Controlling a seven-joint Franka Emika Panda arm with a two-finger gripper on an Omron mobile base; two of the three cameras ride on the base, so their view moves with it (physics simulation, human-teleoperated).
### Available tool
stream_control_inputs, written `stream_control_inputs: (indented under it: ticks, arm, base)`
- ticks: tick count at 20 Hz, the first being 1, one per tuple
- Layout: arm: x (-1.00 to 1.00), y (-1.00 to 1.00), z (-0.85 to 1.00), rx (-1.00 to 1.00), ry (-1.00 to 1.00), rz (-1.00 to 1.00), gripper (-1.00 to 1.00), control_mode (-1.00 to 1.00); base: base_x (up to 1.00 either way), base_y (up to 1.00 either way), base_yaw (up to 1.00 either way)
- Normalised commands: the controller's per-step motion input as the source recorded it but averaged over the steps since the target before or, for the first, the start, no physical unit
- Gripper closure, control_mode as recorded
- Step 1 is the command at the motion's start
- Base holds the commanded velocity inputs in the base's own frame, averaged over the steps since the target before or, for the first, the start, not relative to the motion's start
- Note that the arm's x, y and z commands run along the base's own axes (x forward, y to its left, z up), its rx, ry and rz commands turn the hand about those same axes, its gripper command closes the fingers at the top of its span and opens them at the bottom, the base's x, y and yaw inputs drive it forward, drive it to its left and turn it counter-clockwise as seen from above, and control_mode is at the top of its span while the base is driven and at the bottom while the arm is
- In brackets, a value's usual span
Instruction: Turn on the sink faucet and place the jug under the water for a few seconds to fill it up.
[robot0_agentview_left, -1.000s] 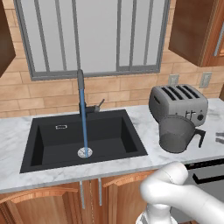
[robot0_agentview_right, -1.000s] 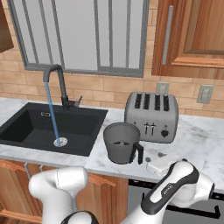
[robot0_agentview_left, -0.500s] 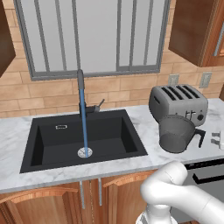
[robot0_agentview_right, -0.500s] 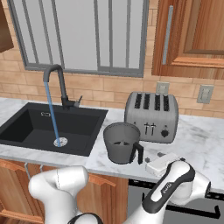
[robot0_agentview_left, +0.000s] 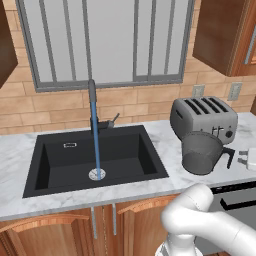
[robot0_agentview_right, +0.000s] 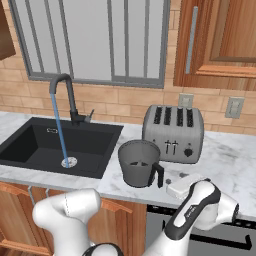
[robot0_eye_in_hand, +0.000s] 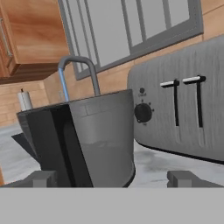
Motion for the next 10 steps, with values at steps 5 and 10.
stream_control_inputs:
  ticks: [5,10]
  arm:
    - [0.00,0.05,-0.05,-0.01,0.00,0.02,-1.00,-1.00]
    - [-0.09,0.14,0.00,-0.01,0.00,0.11,-1.00,-1.00]
  base:
    - [0.00,0.00,0.00]
    - [0.00,0.00,0.00]
